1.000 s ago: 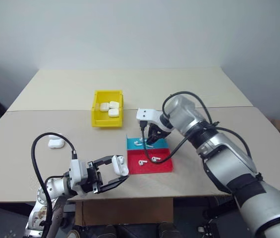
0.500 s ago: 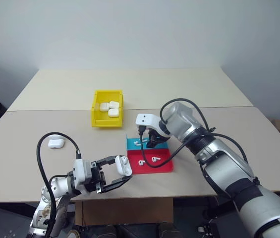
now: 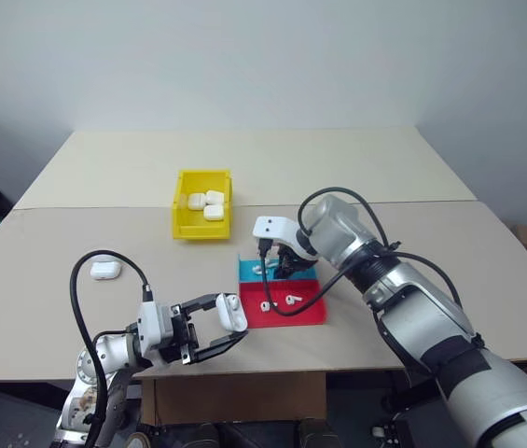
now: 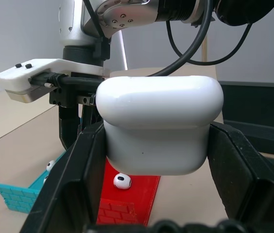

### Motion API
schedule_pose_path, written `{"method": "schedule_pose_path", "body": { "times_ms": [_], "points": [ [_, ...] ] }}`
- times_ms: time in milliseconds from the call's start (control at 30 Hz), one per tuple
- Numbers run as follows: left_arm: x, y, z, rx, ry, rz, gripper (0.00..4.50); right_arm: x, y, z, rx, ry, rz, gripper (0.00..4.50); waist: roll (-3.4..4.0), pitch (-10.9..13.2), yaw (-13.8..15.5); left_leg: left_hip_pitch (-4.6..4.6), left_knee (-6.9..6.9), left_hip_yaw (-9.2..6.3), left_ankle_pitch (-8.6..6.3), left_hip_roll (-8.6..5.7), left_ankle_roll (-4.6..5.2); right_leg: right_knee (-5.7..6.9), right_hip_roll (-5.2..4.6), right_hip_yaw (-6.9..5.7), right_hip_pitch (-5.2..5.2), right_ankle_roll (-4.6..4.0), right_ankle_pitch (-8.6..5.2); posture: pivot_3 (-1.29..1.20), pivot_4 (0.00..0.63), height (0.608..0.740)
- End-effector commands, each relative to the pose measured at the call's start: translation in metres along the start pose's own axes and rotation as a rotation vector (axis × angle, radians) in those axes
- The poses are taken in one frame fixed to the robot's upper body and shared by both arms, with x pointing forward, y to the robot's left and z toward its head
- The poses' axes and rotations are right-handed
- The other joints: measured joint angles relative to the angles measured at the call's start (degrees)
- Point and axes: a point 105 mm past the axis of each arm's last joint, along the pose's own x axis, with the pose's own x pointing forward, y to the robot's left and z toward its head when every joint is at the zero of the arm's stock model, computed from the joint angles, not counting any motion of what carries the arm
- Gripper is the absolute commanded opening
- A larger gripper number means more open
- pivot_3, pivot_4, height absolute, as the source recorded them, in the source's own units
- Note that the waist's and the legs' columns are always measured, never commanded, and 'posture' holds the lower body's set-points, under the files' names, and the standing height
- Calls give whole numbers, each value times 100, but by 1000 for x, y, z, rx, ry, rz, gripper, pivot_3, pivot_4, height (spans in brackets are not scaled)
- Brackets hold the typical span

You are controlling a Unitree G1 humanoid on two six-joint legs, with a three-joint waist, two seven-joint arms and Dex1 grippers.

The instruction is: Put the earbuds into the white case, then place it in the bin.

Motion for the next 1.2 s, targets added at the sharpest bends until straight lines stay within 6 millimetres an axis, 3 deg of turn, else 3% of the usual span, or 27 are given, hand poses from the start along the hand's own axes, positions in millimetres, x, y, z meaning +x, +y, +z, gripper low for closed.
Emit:
{"method": "schedule_pose_path", "body": {
  "times_ms": [33,267,367,1000,1100,1200],
  "points": [
    [1,0,7,34,-18,-4,2792,-2,-2,2,-29,4,-15,2270,0,0,1,0,0,0,0,0,0,0,0,0,0,0,0,0,150,740],
    [1,1,7,38,-15,-8,2792,0,-2,0,-36,12,-14,2270,0,0,2,1,0,0,0,0,0,0,0,0,1,0,0,0,150,740],
    [1,0,7,36,-12,-9,2792,0,-1,-1,-39,12,-11,1421,0,0,1,1,0,0,0,0,0,0,0,0,1,0,0,0,150,740],
    [2,3,8,38,-5,-13,2792,0,0,-2,-66,7,-13,1421,0,0,1,3,0,0,0,0,0,1,0,0,3,0,0,0,150,740],
    [3,5,9,33,-7,-13,2792,-11,-5,4,-63,-28,-37,1421,0,0,3,3,0,0,0,0,0,1,0,0,3,0,0,0,150,740],
    [4,8,14,30,-23,-17,2792,-38,-15,17,-57,-107,-92,1421,0,0,8,1,0,0,0,0,0,1,0,0,2,0,0,0,150,740]
  ]
}}
